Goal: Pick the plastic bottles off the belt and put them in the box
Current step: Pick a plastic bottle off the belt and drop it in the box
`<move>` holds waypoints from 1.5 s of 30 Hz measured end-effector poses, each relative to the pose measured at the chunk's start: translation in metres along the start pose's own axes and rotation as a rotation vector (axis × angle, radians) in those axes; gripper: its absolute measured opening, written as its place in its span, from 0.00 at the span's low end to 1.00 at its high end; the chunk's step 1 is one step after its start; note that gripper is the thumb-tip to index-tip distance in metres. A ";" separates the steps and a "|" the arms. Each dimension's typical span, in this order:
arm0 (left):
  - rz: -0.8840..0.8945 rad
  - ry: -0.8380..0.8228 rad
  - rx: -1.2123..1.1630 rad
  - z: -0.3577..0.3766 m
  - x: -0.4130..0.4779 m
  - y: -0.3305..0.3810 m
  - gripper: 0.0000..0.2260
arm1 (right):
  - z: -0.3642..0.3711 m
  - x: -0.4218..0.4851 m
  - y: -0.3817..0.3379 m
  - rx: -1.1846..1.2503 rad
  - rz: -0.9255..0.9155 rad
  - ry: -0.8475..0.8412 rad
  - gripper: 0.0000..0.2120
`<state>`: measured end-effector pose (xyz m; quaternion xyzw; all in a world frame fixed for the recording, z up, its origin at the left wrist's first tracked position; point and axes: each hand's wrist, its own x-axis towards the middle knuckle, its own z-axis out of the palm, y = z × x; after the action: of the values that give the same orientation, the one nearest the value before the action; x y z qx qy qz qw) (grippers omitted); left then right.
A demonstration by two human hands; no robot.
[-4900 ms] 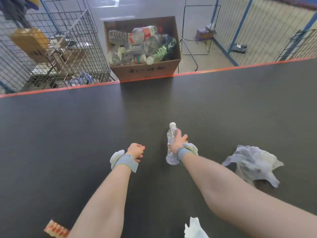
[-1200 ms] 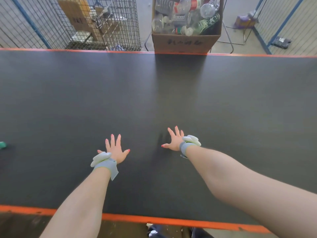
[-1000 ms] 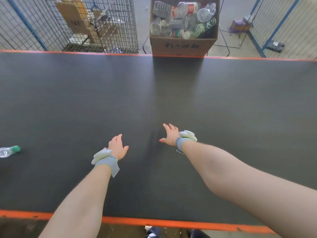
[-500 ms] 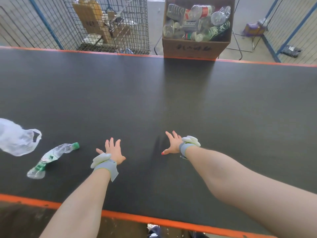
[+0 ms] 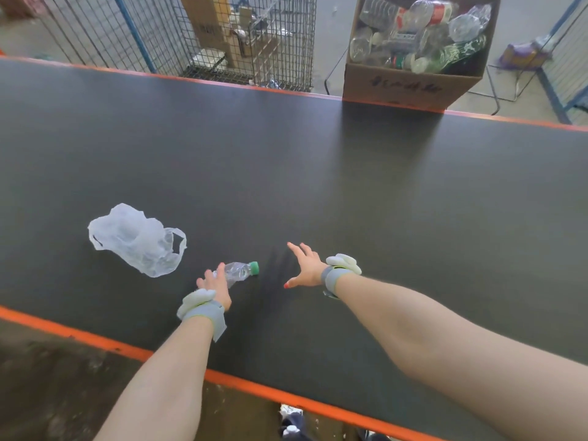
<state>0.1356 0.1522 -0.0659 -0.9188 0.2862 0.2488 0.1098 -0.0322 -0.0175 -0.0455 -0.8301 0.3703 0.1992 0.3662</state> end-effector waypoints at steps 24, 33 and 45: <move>0.239 -0.332 -1.329 -0.222 0.104 0.360 0.25 | -0.222 0.015 0.160 0.124 0.397 0.327 0.42; 0.361 -0.031 -1.310 -0.339 0.218 0.516 0.39 | -0.315 0.093 0.196 0.176 0.342 0.374 0.43; 0.367 0.286 -0.827 -0.393 0.240 0.598 0.31 | -0.357 0.180 0.229 0.239 0.240 0.453 0.40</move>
<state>0.1147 -0.5814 0.1084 -0.8446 0.3330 0.2283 -0.3517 -0.0687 -0.4766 -0.0267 -0.7546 0.5591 0.0054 0.3434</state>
